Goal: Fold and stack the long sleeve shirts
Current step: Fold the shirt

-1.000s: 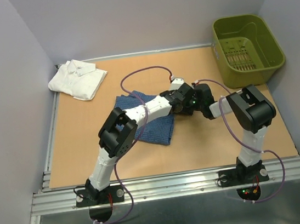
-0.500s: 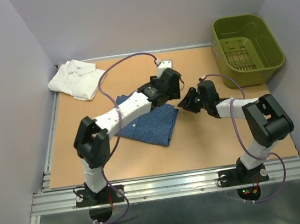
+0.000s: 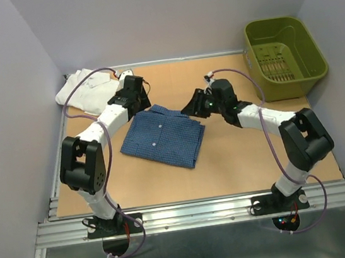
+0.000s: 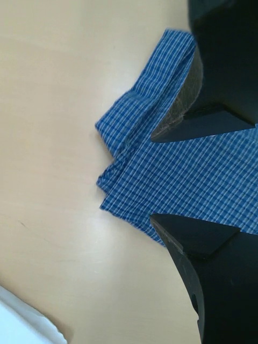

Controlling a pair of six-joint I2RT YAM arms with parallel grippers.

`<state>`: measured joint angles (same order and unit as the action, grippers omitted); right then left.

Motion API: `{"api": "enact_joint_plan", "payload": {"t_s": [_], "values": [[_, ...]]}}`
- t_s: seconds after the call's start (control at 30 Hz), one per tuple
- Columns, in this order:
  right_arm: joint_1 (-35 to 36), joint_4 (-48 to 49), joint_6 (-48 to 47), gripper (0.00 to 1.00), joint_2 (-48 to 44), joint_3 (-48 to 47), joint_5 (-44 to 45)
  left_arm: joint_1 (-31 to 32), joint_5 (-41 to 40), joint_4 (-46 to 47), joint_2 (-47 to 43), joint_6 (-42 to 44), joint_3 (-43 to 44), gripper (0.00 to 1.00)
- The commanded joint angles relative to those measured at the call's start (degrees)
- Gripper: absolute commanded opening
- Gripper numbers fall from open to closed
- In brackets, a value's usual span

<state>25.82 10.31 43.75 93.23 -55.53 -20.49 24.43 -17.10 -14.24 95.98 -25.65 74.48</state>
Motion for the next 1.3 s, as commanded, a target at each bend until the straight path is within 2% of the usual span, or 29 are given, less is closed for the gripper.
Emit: {"api": "enact_joint_plan", "payload": {"t_s": [0.0, 0.03, 0.13, 0.33, 0.5, 0.63, 0.7, 0.8, 0.87, 0.93, 0.97, 1.03, 1.07, 1.13, 1.17, 1.2, 1.27], "values": [[2.56, 6.02, 2.39, 0.44, 5.20, -1.71, -4.47, -2.62, 3.65, 3.16, 4.29, 2.71, -0.03, 0.66], [2.65, 9.61, 3.70, 0.44, 5.82, -0.47, -3.86, -3.15, 3.92, 3.43, 5.17, 2.71, -0.12, 0.66], [2.39, 10.00, 4.33, 0.43, 9.67, 1.55, -1.05, -4.91, 4.88, 4.13, 9.29, 1.05, -1.00, 0.65], [-1.65, 10.79, 3.98, 0.41, 10.48, 7.61, 1.94, -5.88, 5.41, 4.84, 11.24, -1.77, -4.25, 0.65], [-7.44, 10.79, 2.31, 0.42, 10.04, 10.52, 0.72, -5.88, 6.47, 4.75, 10.63, -4.23, -5.75, 0.65], [-8.86, 10.70, 0.29, 0.42, 11.19, 10.88, -3.06, -5.88, 7.69, 4.14, 8.08, -5.46, -6.45, 0.66], [-8.86, 10.44, -0.59, 0.42, 8.38, 10.97, -4.03, -5.09, 7.53, 2.99, 4.40, -4.94, -6.19, 0.70], [-8.86, 4.05, -3.05, 0.45, 2.32, 8.95, -1.93, -1.15, 2.70, 0.01, -1.40, -3.36, -5.13, 0.76], [-8.86, 1.22, -4.45, 0.60, -2.41, 8.60, 1.32, 3.93, 0.15, -2.35, -5.26, -2.22, -4.34, 0.80], [-8.86, -1.85, -5.16, 0.69, -5.59, 8.33, 3.43, 7.81, -3.97, -4.12, -7.38, -2.13, -3.82, 0.82], [-8.86, -4.74, -5.34, 0.78, -6.91, 8.33, 5.88, 10.27, -4.77, -4.83, -8.70, -2.30, -3.47, 0.83], [-9.12, -8.87, -5.34, 0.86, -10.95, 8.59, 8.44, 16.68, -6.27, -6.76, -9.32, -3.79, -3.11, 0.83], [-9.65, -12.38, -5.51, 0.96, -13.40, 8.68, 11.93, 20.80, -7.06, -7.98, -8.80, -5.01, -2.33, 0.83], [-10.53, -15.20, -5.86, 0.97, -15.70, 8.77, 12.75, 25.13, -7.76, -8.96, -8.28, -6.25, -1.97, 0.83], [-11.23, -16.79, -5.95, 1.00, -16.76, 8.68, 14.67, 27.06, -8.12, -9.75, -6.53, -6.95, -1.01, 0.83], [-11.50, -19.68, -6.21, 1.00, -19.03, 8.68, 17.47, 30.99, -8.99, -10.19, -5.29, -7.83, 0.74, 0.81], [-11.67, -22.68, -6.66, 1.00, -21.06, 8.42, 20.48, 34.62, -10.05, -11.59, -0.64, -8.10, 3.38, 0.79]]}}
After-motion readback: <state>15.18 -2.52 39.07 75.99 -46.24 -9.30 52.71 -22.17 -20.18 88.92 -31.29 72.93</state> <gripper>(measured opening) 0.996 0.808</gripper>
